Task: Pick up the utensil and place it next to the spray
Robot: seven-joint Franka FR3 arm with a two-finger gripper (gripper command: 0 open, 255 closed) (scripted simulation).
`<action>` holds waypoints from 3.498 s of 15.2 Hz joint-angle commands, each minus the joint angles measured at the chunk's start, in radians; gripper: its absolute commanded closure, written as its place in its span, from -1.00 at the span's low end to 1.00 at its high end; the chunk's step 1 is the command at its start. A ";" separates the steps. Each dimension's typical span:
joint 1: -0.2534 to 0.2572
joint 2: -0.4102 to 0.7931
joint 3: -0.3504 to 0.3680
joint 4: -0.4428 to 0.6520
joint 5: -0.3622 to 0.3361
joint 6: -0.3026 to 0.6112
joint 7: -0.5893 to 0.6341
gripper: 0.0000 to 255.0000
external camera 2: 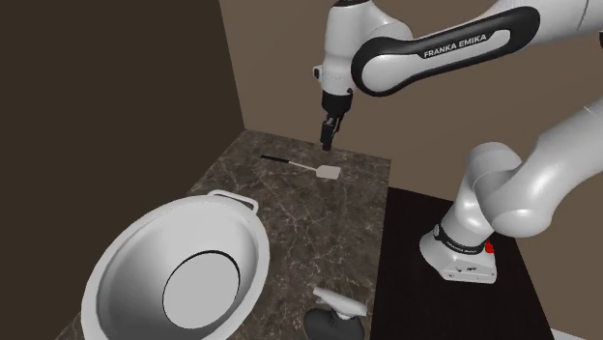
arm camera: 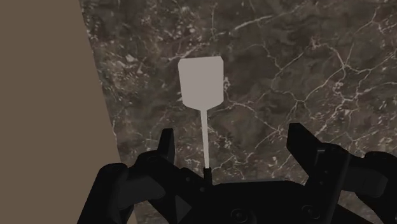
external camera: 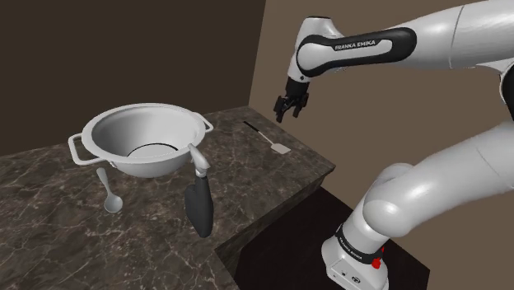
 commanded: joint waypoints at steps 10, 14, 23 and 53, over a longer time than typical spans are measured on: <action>0.020 0.409 -0.071 0.140 0.115 0.298 -0.136 -1.00; 0.018 0.453 -0.072 0.135 0.132 0.345 -0.150 -1.00; 0.017 0.496 -0.071 0.118 0.149 0.404 -0.162 -1.00; 0.020 0.374 -0.069 0.225 0.106 0.179 -0.130 1.00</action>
